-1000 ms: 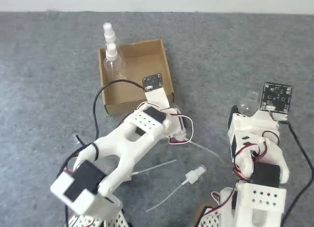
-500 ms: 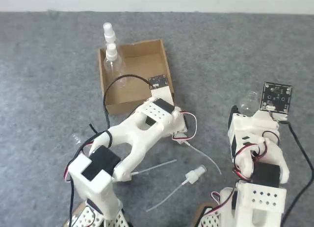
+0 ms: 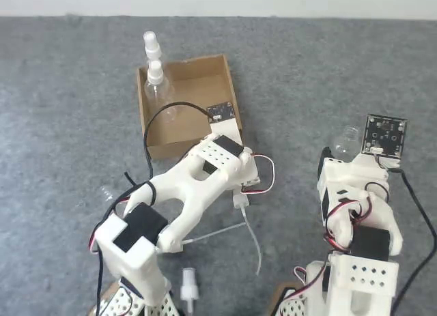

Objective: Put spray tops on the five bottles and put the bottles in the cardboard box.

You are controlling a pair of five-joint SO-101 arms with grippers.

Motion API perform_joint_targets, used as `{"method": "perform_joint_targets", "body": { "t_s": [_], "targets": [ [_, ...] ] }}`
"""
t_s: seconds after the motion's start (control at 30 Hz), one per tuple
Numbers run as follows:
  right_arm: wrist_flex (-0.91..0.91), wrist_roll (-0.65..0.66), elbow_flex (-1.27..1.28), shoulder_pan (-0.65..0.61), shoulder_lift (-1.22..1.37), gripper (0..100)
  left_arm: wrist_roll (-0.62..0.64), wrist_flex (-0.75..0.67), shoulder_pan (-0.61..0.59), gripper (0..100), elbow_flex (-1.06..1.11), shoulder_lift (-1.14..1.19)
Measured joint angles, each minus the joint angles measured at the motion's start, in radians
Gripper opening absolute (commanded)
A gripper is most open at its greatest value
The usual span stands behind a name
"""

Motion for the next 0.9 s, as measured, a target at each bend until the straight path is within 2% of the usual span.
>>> {"method": "perform_joint_targets", "body": {
  "t_s": [0.33, 0.7, 0.9],
  "targets": [
    [0.000, 0.000, 0.000, 0.000, 0.000, 0.7, -0.005, 0.077, -0.011, 1, 0.069, -0.299],
    [0.000, 0.000, 0.000, 0.000, 0.000, 0.7, -0.072, 0.078, -0.210, 1, 0.203, -0.730],
    [0.000, 0.000, 0.000, 0.000, 0.000, 0.7, -0.083, 0.078, -0.267, 1, 0.265, -0.916]
  ]
}}
